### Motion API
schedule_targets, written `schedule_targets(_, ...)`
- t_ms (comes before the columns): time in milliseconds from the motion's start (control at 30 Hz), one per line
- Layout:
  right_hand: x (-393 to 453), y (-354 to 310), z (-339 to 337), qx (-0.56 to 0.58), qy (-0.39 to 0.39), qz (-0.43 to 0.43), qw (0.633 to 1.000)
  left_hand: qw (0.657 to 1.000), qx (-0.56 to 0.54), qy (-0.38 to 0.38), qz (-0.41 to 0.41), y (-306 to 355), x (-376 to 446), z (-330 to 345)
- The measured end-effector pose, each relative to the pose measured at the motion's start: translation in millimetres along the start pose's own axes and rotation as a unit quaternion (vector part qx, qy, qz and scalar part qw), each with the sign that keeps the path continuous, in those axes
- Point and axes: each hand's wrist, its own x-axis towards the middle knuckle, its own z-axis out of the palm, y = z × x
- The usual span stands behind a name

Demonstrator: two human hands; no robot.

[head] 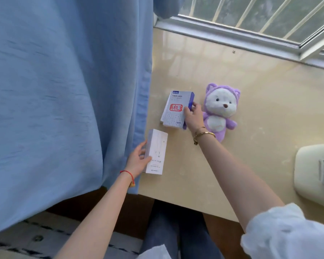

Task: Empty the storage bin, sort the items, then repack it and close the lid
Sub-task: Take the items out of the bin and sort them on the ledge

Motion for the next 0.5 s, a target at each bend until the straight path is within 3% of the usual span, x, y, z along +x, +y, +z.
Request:
schedule_targets(233, 32, 24, 17, -0.158, 0.042, -0.066, 0.984, 1.0, 0.012, -0.005, 0.017, -18, 21, 3)
schedule_targets(500, 28, 24, -4, -0.329, 0.051, -0.142, 0.932, 0.99, 0.109, 0.07, 0.061, -14, 16, 1)
